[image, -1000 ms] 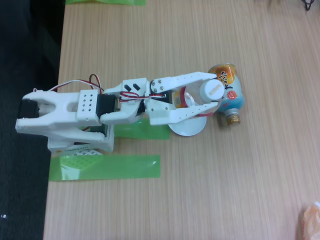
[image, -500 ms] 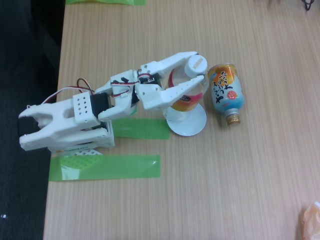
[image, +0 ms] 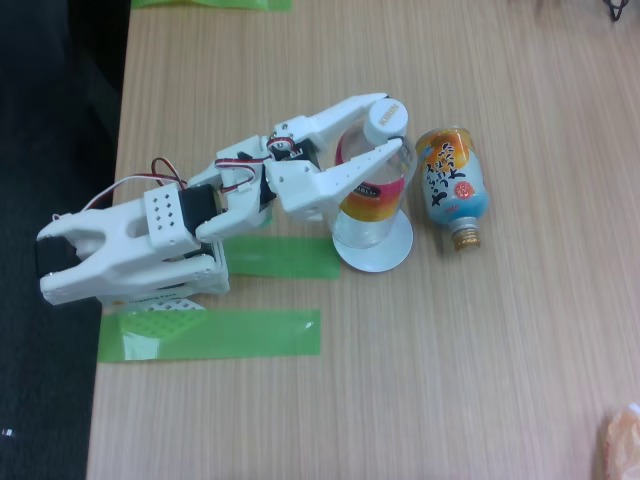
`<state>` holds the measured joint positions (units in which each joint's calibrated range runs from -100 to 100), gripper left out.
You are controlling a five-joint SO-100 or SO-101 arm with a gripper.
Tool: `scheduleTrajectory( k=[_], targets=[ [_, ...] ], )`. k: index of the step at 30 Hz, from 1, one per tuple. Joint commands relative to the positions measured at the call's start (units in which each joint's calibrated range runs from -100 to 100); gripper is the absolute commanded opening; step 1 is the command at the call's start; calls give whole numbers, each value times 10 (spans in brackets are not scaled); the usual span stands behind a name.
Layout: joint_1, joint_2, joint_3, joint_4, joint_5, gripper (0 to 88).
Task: Pick up the plastic bottle and stand it up on the white place
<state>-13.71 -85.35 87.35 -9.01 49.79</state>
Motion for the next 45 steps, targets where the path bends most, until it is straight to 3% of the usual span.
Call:
scheduleTrajectory(
  k=[1,9,25,45],
  targets=[
    [-4,2,11,-27,3,124],
    [-4,49,3,-40,3,124],
    [-4,254,0,-282,2,124],
    [1,269,45,-301,2,124]
  ],
)
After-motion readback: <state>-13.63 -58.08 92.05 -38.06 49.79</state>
